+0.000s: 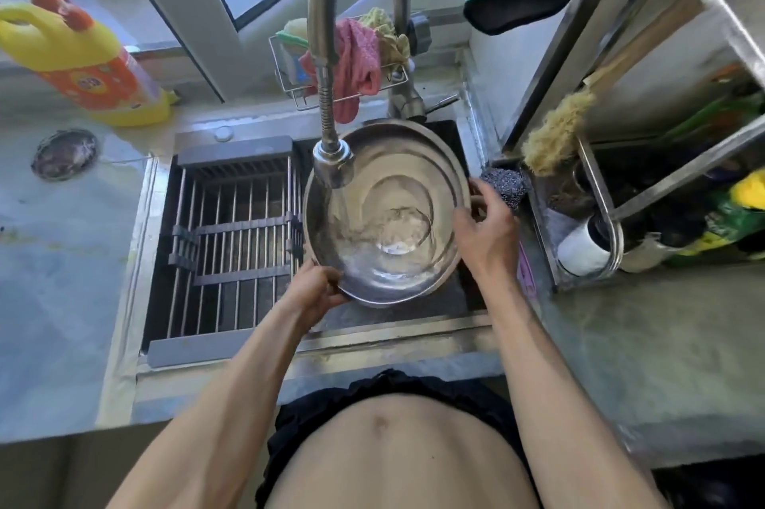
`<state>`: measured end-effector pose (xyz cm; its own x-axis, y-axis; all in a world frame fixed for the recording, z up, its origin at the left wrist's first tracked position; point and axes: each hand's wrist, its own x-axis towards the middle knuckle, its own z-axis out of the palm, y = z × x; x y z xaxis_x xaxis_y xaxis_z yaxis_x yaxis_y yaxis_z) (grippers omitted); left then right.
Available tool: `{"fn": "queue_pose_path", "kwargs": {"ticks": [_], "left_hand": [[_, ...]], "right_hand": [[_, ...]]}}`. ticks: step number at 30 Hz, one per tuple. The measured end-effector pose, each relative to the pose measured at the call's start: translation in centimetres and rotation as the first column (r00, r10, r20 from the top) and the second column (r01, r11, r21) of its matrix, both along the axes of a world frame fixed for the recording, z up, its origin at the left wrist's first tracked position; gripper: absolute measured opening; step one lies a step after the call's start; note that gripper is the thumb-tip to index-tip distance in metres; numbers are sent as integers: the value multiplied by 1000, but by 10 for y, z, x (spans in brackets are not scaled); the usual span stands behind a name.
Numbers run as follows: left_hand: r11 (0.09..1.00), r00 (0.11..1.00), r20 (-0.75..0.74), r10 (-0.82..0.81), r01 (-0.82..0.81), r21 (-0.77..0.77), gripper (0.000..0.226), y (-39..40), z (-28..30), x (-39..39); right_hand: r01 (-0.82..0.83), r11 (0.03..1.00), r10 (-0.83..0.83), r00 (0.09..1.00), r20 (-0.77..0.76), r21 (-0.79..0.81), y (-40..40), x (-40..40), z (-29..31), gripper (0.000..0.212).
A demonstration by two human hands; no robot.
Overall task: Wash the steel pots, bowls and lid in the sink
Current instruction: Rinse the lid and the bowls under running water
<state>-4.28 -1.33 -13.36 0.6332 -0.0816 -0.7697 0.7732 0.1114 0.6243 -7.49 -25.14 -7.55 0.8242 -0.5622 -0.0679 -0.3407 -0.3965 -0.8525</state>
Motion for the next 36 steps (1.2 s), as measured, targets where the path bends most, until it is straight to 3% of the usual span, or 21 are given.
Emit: {"fn": "queue_pose_path", "kwargs": {"ticks": [5, 7, 12, 14, 16, 19, 23, 30, 36], "left_hand": [[999, 997, -63, 41, -41, -12, 37, 3, 3, -8], [999, 997, -58, 51, -51, 2, 28, 7, 15, -2], [983, 999, 34, -8, 1, 186, 18, 21, 49, 15], [969, 998, 47, -40, 27, 247, 17, 22, 58, 21], [947, 995, 18, -97, 87, 309, 10, 21, 67, 29], [894, 978, -19, -207, 197, 402, 5, 16, 81, 40], [838, 969, 20, -245, 201, 508, 19, 12, 96, 53], [747, 925, -42, -376, 330, 577, 25, 14, 112, 62], [746, 909, 136, -393, 228, 626, 21, 4, 114, 63]], "right_hand": [[-37, 990, 17, 989, -150, -138, -4, 5, 6, 28], [-18, 994, -10, 966, -259, -108, -9, 7, -3, 31], [31, 948, 104, 910, -402, 316, -10, 13, -18, 37], [61, 859, 183, 891, -415, 509, -2, 11, -20, 23], [118, 791, 209, 870, -447, 601, 3, 7, -20, 10], [191, 743, 215, 839, -500, 641, 3, 4, -14, 13], [240, 693, 185, 852, -490, 680, 4, 7, -12, 15], [265, 686, 241, 795, -556, 677, 12, 4, -16, 14], [312, 617, 166, 845, -508, 722, 12, 3, -31, 15]]}}
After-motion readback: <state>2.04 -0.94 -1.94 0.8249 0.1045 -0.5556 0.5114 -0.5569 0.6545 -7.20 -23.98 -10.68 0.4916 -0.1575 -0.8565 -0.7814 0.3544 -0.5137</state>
